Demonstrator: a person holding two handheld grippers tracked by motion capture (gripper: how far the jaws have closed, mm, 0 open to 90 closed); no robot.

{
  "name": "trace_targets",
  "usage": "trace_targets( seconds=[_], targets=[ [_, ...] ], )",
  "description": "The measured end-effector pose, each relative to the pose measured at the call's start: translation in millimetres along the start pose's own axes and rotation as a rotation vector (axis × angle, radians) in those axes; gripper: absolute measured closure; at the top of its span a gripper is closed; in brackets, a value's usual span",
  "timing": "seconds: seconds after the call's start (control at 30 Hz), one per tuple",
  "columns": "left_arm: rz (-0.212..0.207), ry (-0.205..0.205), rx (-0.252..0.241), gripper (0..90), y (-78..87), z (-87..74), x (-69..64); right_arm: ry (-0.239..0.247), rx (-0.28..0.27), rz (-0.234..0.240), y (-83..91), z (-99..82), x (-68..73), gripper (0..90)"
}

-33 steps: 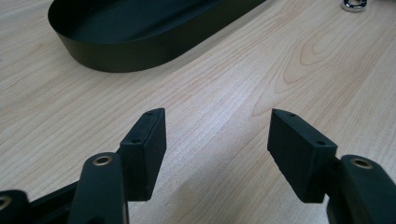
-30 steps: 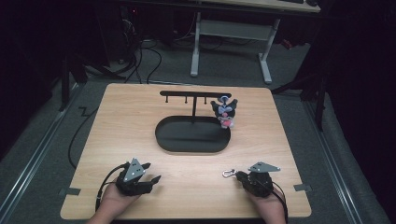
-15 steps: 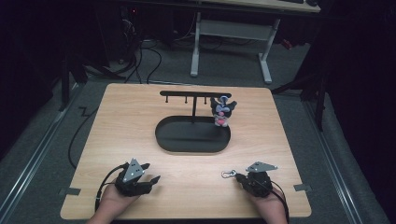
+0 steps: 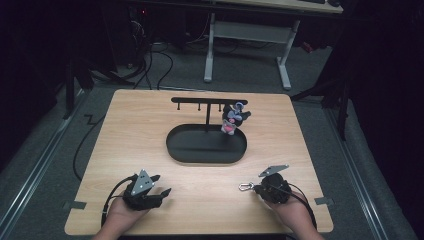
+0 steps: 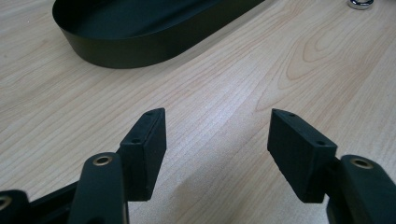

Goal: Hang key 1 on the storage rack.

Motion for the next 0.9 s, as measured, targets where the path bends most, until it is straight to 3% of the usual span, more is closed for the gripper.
trace_targets(
  seconds=[0.13,0.3,0.33,0.53,0.9],
  targets=[
    [0.002,0.0,0.005,38.1,0.0,-0.9,-0.1,0.011,0.027,0.01,0.8,1.1,-1.2,86.3],
    [0.003,0.002,0.005,38.1,0.0,-1.2,0.3,-0.03,0.09,0.033,3.3,2.3,-1.4,84.2],
    [0.003,0.002,0.005,38.1,0.1,-1.2,0.3,0.014,0.092,0.034,2.2,3.4,-4.3,83.9],
    [0.004,0.002,0.003,38.1,0.0,-1.1,0.8,0.031,0.152,0.047,0.6,4.1,-3.2,82.9],
    [0.004,0.004,0.001,38.3,0.4,-0.7,1.2,0.03,0.172,0.065,-3.6,5.1,-3.0,88.2]
  ],
)
Point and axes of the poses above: each handheld gripper's, and its own axes: y roughly backward along the jaws, z roughly out of its top, x roughly to its left, the point moved 10 cm from there along -y, roughly forward along the jaws, and after that the axes turned 15 degrees about y, right-handed, at the moved point
